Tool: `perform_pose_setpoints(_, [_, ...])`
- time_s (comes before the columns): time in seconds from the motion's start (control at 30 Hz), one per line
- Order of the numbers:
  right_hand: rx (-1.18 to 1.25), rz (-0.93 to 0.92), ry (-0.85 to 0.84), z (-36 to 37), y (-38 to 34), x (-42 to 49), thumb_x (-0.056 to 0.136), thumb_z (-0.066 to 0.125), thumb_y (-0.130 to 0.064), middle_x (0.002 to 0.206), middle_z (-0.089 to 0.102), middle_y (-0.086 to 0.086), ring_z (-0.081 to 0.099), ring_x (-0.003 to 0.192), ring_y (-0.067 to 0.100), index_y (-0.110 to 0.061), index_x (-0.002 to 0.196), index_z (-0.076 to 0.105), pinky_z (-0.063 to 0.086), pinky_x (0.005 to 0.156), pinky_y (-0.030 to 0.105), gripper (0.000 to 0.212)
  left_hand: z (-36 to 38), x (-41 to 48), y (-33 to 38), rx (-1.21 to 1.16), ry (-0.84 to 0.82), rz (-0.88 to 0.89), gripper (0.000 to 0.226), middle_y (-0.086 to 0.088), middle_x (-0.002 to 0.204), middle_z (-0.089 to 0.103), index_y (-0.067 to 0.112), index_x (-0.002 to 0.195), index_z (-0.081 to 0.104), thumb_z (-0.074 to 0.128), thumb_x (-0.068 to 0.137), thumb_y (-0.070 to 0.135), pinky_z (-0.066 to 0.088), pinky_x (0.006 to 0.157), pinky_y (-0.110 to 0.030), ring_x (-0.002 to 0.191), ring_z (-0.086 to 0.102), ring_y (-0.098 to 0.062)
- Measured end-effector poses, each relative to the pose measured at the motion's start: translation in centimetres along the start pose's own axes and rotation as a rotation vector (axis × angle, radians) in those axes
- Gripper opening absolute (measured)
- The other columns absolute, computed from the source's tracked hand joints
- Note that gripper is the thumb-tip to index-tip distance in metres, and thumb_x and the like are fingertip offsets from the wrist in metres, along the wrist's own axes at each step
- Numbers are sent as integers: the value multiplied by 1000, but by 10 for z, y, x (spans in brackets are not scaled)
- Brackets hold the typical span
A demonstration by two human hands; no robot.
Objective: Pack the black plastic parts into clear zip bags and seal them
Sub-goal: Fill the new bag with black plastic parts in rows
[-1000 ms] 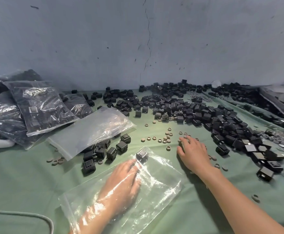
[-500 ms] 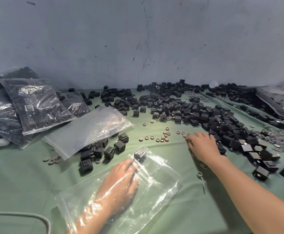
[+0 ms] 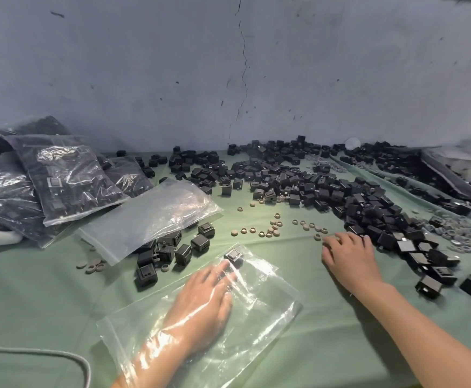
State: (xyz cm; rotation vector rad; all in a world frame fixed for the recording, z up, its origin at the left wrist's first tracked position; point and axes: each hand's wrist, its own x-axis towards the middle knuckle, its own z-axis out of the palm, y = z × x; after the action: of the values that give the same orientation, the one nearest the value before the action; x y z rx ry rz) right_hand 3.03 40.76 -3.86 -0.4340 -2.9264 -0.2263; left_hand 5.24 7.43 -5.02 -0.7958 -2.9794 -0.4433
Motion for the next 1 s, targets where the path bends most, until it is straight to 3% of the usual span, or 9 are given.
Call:
perform_pose_setpoints(0.07, [70, -7, 31, -5, -7, -3, 104, 33, -38, 149, 47, -4, 36, 140, 19, -29, 145, 46, 19, 120, 45, 44, 0, -3, 2, 1, -8, -10, 55, 13, 162, -8, 33, 155, 6, 16, 102, 46, -4, 123, -34, 149, -9, -4])
perform_pose_setpoints(0.2, [475, -178, 87, -22, -61, -20, 103, 34, -35, 151, 45, -5, 36, 142, 12, -25, 151, 39, 22, 123, 41, 49, -5, 3, 4, 101, 16, 6, 58, 3, 165, 0, 28, 157, 9, 17, 102, 42, -5, 123, -37, 152, -5, -12])
perform_pose_setpoints(0.33, [695, -218, 13, -27, -124, -37, 105, 32, -41, 152, 42, -8, 41, 137, 10, -28, 155, 29, 31, 118, 33, 52, -11, 19, 15, 132, 15, 61, 58, -2, 165, 10, 17, 157, 9, 21, 104, 36, -16, 112, -24, 152, 6, -14])
perform_pose_setpoints(0.47, [612, -224, -14, -14, -143, -45, 106, 33, -37, 150, 47, -5, 46, 133, 15, -24, 154, 32, 30, 112, 32, 50, -12, 28, 13, 73, -19, 29, 55, -3, 163, 21, 18, 156, 21, 23, 106, 40, 7, 120, -29, 149, 18, -17])
perform_pose_setpoints(0.6, [705, -188, 41, -6, -141, -48, 101, 45, -26, 122, 61, -1, 55, 115, 20, -20, 129, 51, 36, 101, 32, 29, -5, 36, 29, 175, 26, -102, 52, -7, 158, 29, 21, 155, 25, 28, 105, 34, 23, 117, -38, 143, 28, -29])
perform_pose_setpoints(0.73, [708, -221, 33, -4, -138, -50, 98, 49, -24, 113, 60, -3, 56, 105, 20, -24, 115, 57, 39, 95, 32, 19, 10, 39, 43, -28, -16, -150, 53, -6, 165, 7, 18, 158, 13, 23, 106, 25, -13, 115, -35, 152, 2, -23])
perform_pose_setpoints(0.8, [716, -234, 40, -4, -138, -50, 98, 49, -25, 118, 59, -5, 56, 107, 17, -26, 118, 58, 39, 96, 31, 22, 15, 41, 41, -5, 32, -118, 54, -2, 164, 12, 19, 158, 13, 22, 105, 26, -16, 110, -29, 151, 6, -21])
perform_pose_setpoints(0.9, [700, -238, 54, -4, -138, -50, 99, 48, -26, 124, 59, -8, 55, 111, 14, -29, 122, 59, 37, 98, 28, 25, 16, 44, 28, 60, 24, -130, 53, -1, 164, 16, 26, 156, 16, 23, 104, 34, 4, 120, -41, 149, 17, -25])
perform_pose_setpoints(1.0, [649, -218, 55, -3, -138, -50, 101, 46, -28, 130, 57, -7, 52, 117, 14, -29, 127, 59, 35, 101, 28, 29, 8, 34, 16, 12, -106, -73, 51, -9, 161, 26, 21, 155, 22, 29, 105, 32, 31, 115, -52, 142, 35, -35])
